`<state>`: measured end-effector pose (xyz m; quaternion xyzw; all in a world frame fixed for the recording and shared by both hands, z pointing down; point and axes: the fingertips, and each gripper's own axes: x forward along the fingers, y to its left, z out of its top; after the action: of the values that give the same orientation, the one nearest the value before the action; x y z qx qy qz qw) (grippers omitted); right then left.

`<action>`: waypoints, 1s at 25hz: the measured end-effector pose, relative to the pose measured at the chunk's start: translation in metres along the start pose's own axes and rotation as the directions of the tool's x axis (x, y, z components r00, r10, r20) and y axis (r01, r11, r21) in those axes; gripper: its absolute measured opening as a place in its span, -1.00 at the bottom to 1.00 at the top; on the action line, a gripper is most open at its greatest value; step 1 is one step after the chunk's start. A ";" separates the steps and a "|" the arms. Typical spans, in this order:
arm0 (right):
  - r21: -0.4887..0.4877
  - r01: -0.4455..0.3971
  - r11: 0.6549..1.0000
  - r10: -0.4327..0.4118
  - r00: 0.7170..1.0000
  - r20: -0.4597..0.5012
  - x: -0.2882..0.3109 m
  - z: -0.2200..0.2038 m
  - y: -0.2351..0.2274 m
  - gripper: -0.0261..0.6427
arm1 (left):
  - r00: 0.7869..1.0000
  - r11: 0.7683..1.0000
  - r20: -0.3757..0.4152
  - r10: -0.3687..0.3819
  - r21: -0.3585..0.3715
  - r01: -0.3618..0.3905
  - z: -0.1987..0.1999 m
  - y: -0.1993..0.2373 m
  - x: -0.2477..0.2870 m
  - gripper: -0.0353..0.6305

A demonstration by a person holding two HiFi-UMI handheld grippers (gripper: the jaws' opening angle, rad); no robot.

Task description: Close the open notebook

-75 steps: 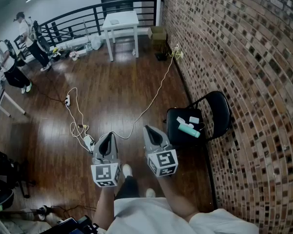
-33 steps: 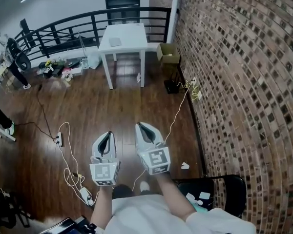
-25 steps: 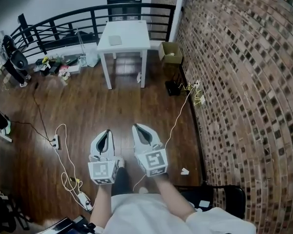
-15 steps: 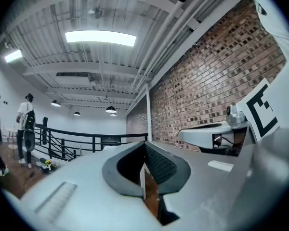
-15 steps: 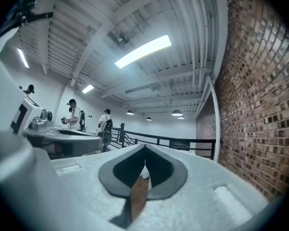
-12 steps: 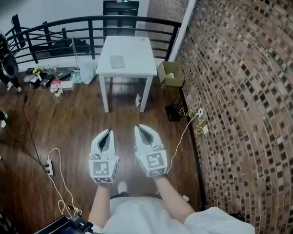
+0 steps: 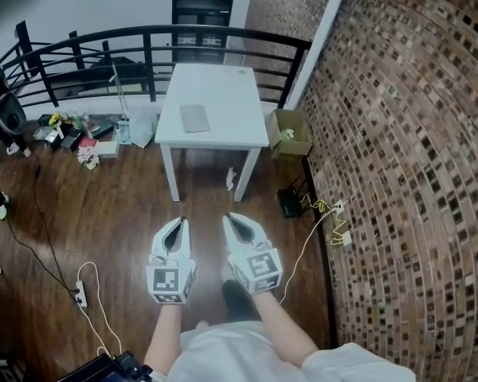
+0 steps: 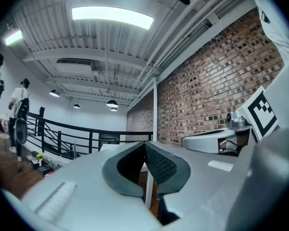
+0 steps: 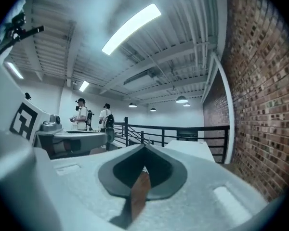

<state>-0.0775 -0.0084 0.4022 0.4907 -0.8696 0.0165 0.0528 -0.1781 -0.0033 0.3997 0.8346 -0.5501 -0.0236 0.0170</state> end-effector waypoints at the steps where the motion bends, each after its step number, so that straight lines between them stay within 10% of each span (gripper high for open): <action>1: 0.000 -0.018 1.000 0.018 1.000 0.017 0.017 0.002 -0.012 -0.96 | 1.000 1.000 -0.005 0.006 -0.002 -0.006 -0.001 0.005 0.020 -0.85; 17: 0.046 -0.199 0.979 0.194 0.977 0.089 0.236 0.040 -0.210 -0.96 | 0.996 0.997 -0.066 0.068 0.051 -0.065 0.003 0.070 0.310 -0.85; 25: -0.018 -0.100 0.995 0.101 0.994 0.047 0.372 0.034 -0.258 -0.96 | 0.999 1.000 -0.046 0.013 0.014 -0.012 -0.002 0.157 0.443 -0.85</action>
<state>-0.0500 -0.4619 0.4027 0.4462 -0.8942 0.0006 0.0347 -0.1481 -0.4721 0.4010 0.8316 -0.5548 -0.0004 0.0243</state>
